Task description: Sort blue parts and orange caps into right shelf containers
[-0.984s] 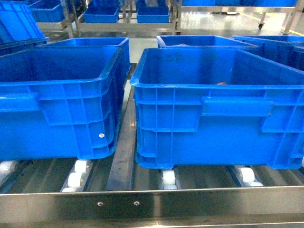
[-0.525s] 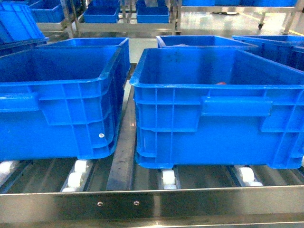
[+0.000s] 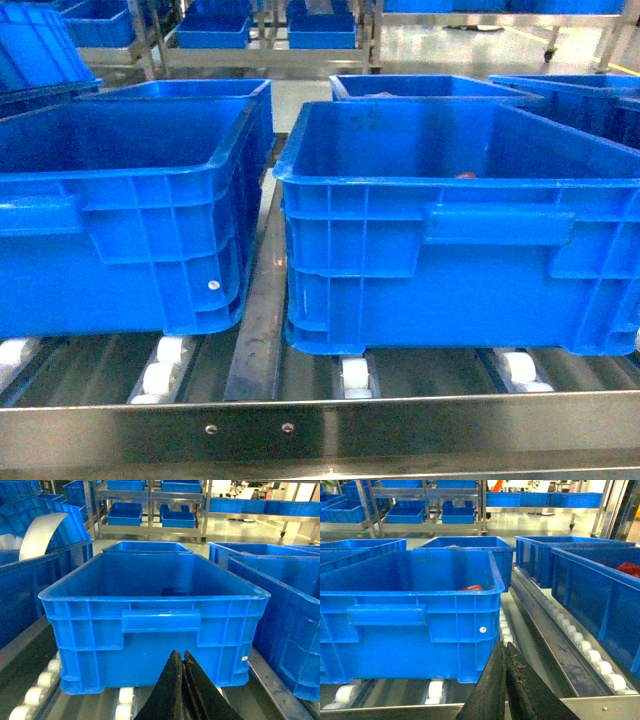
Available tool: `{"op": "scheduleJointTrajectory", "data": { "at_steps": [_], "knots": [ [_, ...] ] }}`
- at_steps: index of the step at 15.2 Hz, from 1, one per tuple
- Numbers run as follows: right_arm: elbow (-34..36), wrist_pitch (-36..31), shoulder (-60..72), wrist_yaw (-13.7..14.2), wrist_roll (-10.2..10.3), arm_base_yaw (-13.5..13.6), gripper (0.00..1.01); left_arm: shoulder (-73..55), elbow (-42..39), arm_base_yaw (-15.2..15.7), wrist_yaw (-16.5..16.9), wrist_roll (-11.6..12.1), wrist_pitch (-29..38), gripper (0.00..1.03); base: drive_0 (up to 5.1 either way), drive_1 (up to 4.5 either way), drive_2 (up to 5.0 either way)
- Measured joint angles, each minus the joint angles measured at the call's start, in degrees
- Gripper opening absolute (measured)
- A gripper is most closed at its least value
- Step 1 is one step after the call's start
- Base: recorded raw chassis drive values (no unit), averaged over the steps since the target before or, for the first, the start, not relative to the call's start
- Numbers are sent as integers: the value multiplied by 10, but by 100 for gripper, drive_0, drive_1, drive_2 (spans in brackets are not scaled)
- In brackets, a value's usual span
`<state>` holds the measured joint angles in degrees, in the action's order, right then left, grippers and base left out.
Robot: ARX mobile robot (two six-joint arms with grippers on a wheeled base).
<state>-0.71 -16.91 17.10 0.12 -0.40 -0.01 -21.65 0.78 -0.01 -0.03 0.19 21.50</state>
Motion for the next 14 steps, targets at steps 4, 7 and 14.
{"op": "scheduleJointTrajectory", "data": {
  "at_steps": [4,7,14],
  "knots": [
    [0,49,-51,0,0,0,2,67,0,0,0,0,-66,2,0,0,0],
    [0,123,-104,0,0,0,2,101,0,0,0,0,-99,2,0,0,0],
    [0,172,-169,0,0,0,2,213,0,0,0,0,-216,2,0,0,0]
  ]
}}
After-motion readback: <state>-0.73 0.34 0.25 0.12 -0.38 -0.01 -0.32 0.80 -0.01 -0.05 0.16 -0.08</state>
